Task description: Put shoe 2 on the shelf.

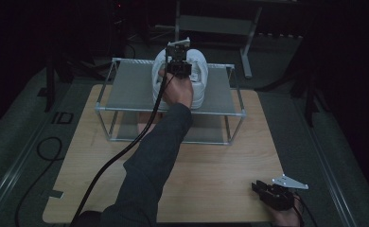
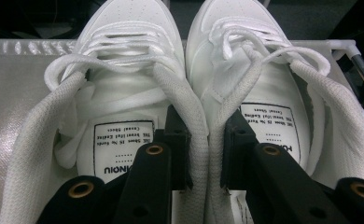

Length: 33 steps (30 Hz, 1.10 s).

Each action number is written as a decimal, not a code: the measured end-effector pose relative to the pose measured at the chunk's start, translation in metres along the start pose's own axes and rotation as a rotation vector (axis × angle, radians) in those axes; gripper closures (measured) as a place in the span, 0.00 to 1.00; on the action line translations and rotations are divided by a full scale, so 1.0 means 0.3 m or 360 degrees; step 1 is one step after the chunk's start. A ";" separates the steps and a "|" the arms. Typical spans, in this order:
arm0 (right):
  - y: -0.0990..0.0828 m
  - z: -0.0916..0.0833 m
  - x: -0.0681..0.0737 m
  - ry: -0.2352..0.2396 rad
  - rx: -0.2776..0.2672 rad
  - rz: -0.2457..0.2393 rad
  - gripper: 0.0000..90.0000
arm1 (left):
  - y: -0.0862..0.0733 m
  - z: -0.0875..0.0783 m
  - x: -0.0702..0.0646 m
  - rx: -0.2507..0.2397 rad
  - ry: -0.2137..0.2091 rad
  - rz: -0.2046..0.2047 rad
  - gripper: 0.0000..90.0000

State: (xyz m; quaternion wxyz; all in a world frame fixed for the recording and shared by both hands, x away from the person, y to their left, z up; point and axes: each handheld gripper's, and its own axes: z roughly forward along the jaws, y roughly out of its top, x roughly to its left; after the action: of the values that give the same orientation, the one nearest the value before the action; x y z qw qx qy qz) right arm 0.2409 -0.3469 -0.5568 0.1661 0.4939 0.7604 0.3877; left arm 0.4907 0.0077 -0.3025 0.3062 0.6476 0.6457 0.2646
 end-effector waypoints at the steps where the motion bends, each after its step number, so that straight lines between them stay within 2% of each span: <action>1: 0.000 0.000 0.000 -0.0001 0.0001 0.0001 0.77 | -0.001 0.001 -0.001 0.0001 0.0003 0.0002 0.84; 9: 0.000 0.000 0.001 0.0002 0.0003 -0.0002 0.77 | -0.004 0.001 -0.005 -0.0001 0.0014 -0.0001 0.83; 13: 0.000 0.000 0.001 0.0002 0.0003 -0.0002 0.77 | -0.004 0.005 -0.006 0.0008 0.0015 0.0019 0.80; 17: 0.001 0.000 0.002 0.0002 0.0003 -0.0004 0.77 | -0.003 0.008 0.002 0.0021 -0.0003 0.0049 0.76; 18: 0.001 0.000 0.002 0.0003 0.0003 -0.0003 0.77 | -0.001 0.009 0.002 0.0025 -0.0009 0.0068 0.72; 20: 0.001 0.000 0.002 0.0003 0.0003 -0.0003 0.77 | -0.001 0.009 0.004 0.0026 -0.0013 0.0067 0.69; 22: 0.001 0.001 0.002 0.0002 0.0002 -0.0008 0.77 | 0.001 0.009 0.007 0.0032 -0.0020 0.0071 0.63; 33: 0.001 0.001 0.002 0.0005 0.0001 -0.0007 0.76 | 0.006 -0.001 0.023 0.0063 -0.0090 0.0078 0.53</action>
State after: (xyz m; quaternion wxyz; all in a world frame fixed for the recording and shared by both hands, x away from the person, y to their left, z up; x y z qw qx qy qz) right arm 0.2410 -0.3462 -0.5568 0.1656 0.4916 0.7619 0.3877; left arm 0.4919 0.0145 -0.3015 0.3047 0.6764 0.6258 0.2407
